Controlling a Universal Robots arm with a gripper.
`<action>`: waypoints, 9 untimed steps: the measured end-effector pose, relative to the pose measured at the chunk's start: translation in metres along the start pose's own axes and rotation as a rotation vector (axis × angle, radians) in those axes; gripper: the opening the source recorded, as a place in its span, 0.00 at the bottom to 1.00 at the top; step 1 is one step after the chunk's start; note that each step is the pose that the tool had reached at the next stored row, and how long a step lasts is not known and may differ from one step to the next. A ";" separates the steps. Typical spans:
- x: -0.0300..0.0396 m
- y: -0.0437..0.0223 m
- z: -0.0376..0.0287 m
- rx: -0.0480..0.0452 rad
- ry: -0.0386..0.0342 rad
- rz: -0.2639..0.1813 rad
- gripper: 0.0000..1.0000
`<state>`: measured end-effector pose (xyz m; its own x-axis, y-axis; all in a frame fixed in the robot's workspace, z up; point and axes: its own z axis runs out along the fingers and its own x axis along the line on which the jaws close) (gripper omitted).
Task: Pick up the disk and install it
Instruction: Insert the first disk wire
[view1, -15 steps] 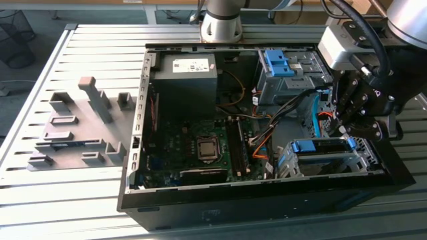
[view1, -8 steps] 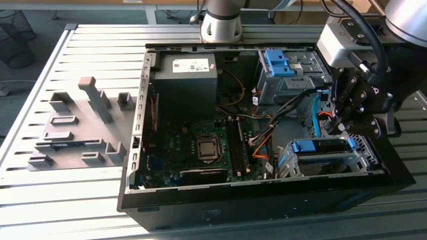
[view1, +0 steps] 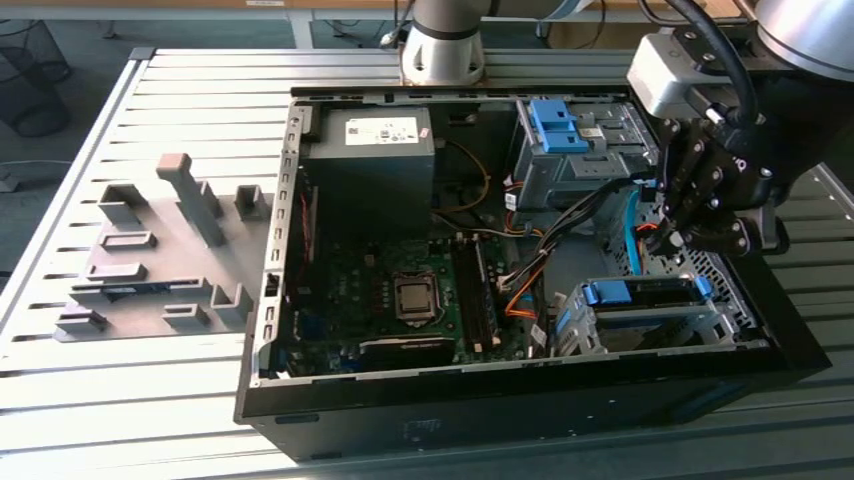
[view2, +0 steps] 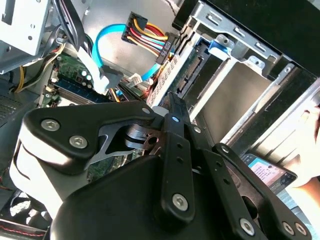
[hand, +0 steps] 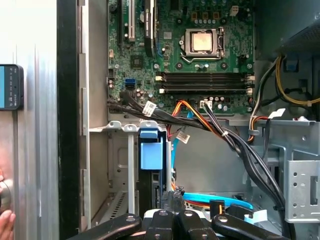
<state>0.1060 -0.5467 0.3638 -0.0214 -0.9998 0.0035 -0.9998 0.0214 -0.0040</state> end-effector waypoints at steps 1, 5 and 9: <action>-0.0001 -0.0003 0.0002 0.0000 0.0000 0.000 0.11; -0.0001 -0.0003 0.0002 0.0000 0.0001 0.000 0.11; -0.0004 -0.0028 0.0002 -0.0001 0.0002 0.000 0.11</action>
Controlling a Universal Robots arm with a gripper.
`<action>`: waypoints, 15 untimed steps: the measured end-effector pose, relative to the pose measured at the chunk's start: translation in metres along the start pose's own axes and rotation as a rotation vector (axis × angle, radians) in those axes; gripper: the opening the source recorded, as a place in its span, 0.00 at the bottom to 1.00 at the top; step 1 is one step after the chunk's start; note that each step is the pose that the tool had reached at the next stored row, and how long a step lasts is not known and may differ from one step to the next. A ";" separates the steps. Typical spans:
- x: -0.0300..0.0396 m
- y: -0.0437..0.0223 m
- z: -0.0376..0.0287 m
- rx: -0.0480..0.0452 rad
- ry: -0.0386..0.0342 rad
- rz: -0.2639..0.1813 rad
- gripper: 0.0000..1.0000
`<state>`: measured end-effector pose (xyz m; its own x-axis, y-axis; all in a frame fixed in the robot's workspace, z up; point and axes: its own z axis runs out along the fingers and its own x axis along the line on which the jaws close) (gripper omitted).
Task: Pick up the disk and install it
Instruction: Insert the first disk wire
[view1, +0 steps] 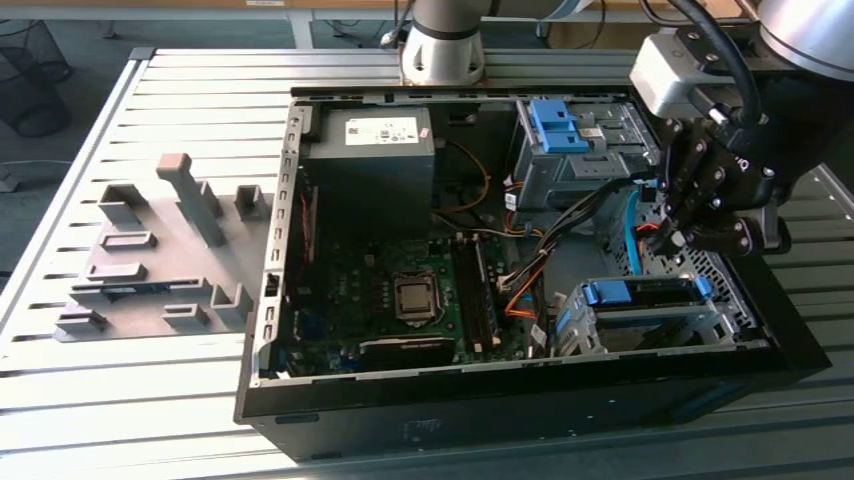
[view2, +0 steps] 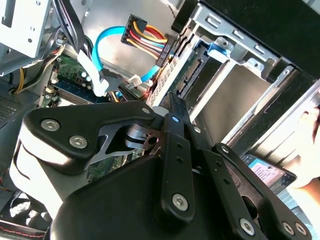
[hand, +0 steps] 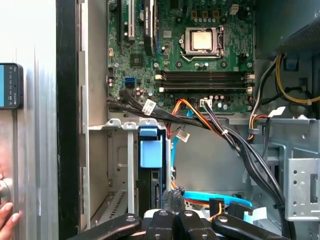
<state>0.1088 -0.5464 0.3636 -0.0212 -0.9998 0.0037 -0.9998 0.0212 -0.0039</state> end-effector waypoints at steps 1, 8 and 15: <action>-0.0003 -0.0016 0.0000 -0.0001 -0.0001 0.000 0.11; -0.0034 -0.0115 0.0012 -0.0007 -0.0001 0.000 0.11; -0.0035 -0.0117 0.0012 -0.0006 0.0000 0.000 0.11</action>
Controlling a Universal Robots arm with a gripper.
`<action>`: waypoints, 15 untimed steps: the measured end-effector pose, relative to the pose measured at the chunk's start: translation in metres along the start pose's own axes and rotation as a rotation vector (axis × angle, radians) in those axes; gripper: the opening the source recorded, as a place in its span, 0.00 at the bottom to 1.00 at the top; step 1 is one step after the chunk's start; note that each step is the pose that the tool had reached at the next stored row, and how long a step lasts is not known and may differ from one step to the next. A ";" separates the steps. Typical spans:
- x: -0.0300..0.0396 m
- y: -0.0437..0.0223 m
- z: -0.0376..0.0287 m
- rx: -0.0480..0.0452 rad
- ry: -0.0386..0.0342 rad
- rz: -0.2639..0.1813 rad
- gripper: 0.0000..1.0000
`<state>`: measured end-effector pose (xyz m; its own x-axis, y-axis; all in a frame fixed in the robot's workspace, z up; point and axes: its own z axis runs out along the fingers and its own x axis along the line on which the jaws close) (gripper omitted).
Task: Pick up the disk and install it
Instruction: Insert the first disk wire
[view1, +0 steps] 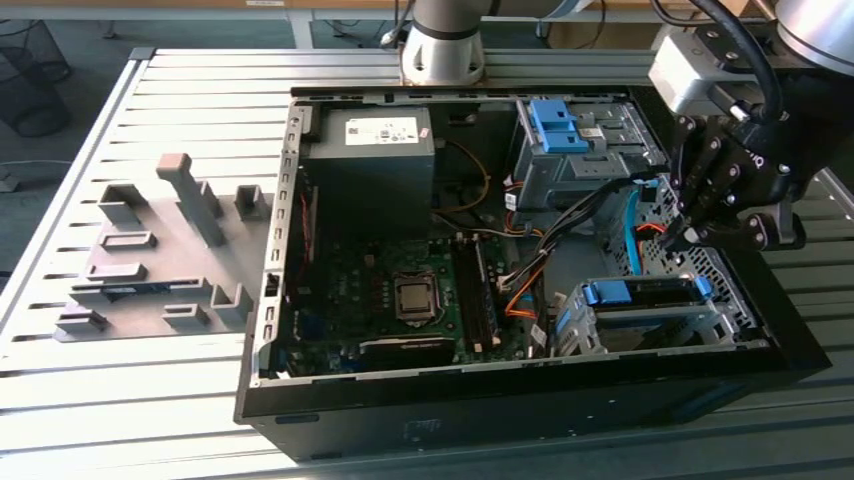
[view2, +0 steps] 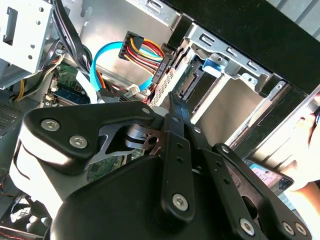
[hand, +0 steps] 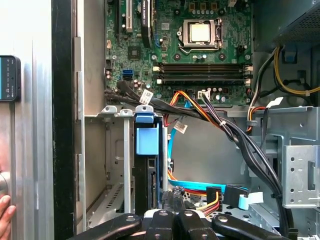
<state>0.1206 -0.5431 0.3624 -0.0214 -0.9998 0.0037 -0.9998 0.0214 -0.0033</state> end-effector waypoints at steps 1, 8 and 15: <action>0.0000 0.0000 0.0000 0.0000 0.0000 0.000 0.11; 0.0000 -0.0003 0.0000 0.0000 0.0000 0.000 0.17; -0.0049 -0.0002 0.0003 0.0001 0.0033 0.000 0.17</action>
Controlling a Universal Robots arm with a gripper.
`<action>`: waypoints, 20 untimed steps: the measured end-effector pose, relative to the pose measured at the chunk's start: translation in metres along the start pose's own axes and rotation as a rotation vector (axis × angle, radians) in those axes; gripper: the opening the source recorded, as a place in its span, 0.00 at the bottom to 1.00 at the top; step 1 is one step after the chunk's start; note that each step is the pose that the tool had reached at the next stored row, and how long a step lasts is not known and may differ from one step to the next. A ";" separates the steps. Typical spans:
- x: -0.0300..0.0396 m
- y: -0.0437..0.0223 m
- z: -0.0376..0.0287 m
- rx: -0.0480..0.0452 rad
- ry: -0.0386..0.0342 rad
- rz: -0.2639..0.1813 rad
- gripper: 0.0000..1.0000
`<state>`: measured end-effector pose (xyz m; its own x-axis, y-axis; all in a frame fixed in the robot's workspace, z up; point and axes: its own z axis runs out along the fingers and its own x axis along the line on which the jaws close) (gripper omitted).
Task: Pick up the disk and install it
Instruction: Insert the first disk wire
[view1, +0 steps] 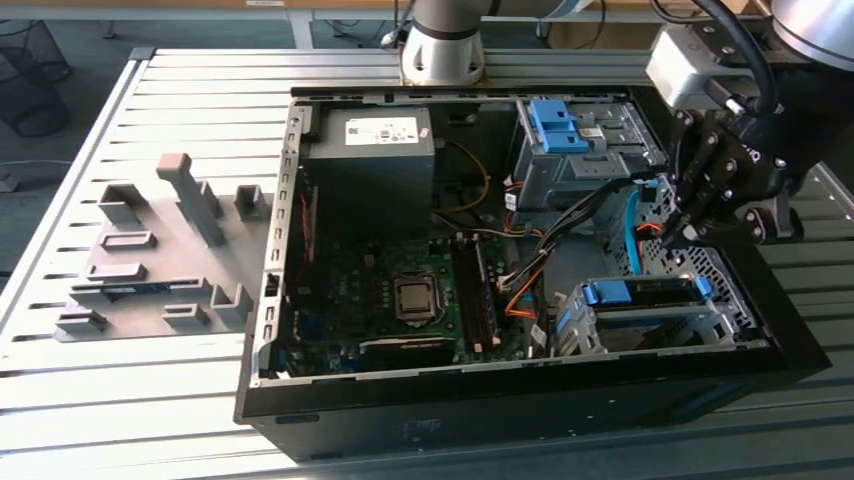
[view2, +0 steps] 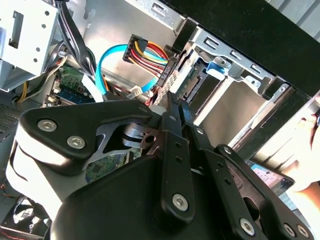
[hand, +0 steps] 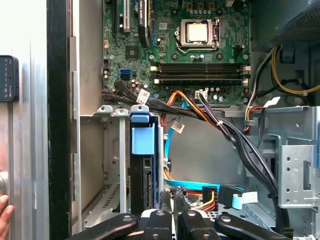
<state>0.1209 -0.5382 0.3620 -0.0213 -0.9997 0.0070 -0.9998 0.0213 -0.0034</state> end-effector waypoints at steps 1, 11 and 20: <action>-0.0003 -0.0004 0.0005 0.0000 0.0014 0.000 0.17; -0.0106 -0.0028 0.0031 0.0001 0.0031 0.000 0.25; -0.0167 -0.0077 0.0086 0.0001 0.0058 0.000 0.25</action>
<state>0.1289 -0.5217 0.3534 -0.0212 -0.9997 0.0128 -0.9998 0.0212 -0.0035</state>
